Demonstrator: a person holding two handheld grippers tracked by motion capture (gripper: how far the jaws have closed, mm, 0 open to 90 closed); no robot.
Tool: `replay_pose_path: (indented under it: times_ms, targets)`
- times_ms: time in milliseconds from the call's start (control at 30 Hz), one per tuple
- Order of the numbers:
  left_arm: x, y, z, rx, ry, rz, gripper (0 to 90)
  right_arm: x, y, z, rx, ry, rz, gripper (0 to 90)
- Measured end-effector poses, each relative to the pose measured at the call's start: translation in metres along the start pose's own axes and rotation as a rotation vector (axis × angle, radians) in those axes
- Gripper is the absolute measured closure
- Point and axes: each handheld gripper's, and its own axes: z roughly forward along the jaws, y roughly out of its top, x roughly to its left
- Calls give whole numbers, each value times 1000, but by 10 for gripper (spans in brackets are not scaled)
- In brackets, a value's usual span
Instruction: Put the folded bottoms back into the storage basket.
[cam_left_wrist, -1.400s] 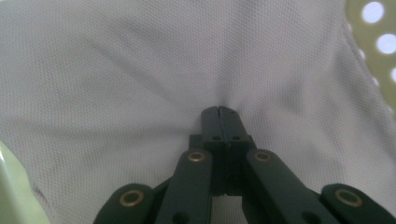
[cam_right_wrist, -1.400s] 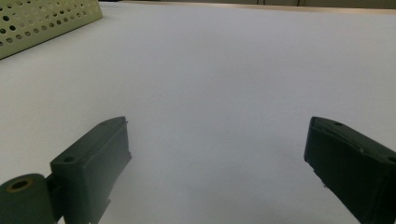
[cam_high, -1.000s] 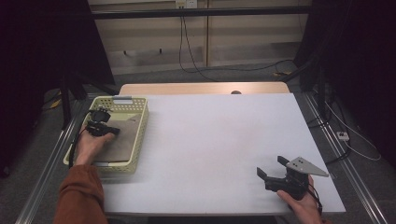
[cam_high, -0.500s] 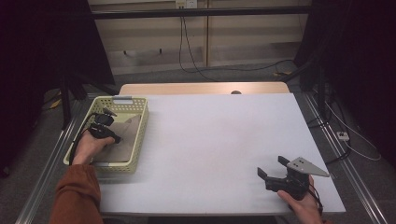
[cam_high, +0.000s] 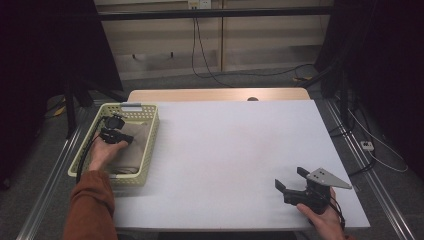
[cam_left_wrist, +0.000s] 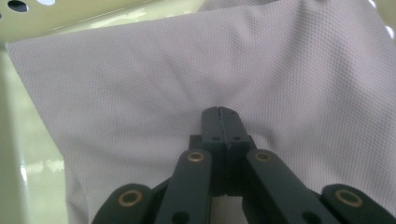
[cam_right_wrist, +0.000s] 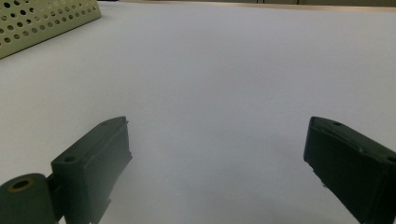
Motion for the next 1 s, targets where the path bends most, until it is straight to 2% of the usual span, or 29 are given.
replay_pose_path:
  times_ms: [33,100,133,200,233,267,300,333,367,400,433,467,533,700,833,900,933,1000]
  targets:
    - [2,-1,-3,-16,23,1,900,0,0,0,2,-1,2,66]
    - [8,-3,-8,-51,34,-29,900,-1,0,1,3,-3,6,66]
    - [11,-5,-10,-52,58,-37,900,-1,0,1,2,-3,7,66]
    - [16,-8,-8,-7,137,-35,890,-1,0,1,1,-4,6,66]
    - [17,-10,-5,23,159,-31,890,0,0,1,3,-4,3,66]
    - [19,-13,-4,8,151,-34,890,0,0,1,4,-4,3,66]
    - [22,-14,-5,4,145,-54,891,0,0,1,4,-3,1,66]
    - [22,-14,-5,6,157,-55,891,0,0,1,4,-2,2,66]
    - [22,-14,-4,16,170,-34,894,0,0,1,3,-2,4,66]
    - [21,-14,-4,26,189,-24,899,0,0,1,4,-2,4,66]
    - [21,-14,-2,41,226,-24,900,0,0,1,3,-3,4,66]
    - [20,-14,-2,50,236,-18,900,0,0,1,3,-2,5,66]
    - [19,-12,-2,76,238,3,900,0,0,0,1,-2,5,66]
    - [19,-13,-8,136,183,-29,900,-1,0,1,1,-2,6,66]
    - [21,-17,-11,128,156,-66,900,0,0,0,0,-3,0,66]
    - [22,-18,-13,140,136,-91,900,0,0,-1,-2,-4,2,66]
    - [23,-18,-14,150,131,-84,900,0,0,0,-1,-5,3,66]
    - [26,-20,-15,137,117,-94,900,0,0,0,-1,-4,3,66]
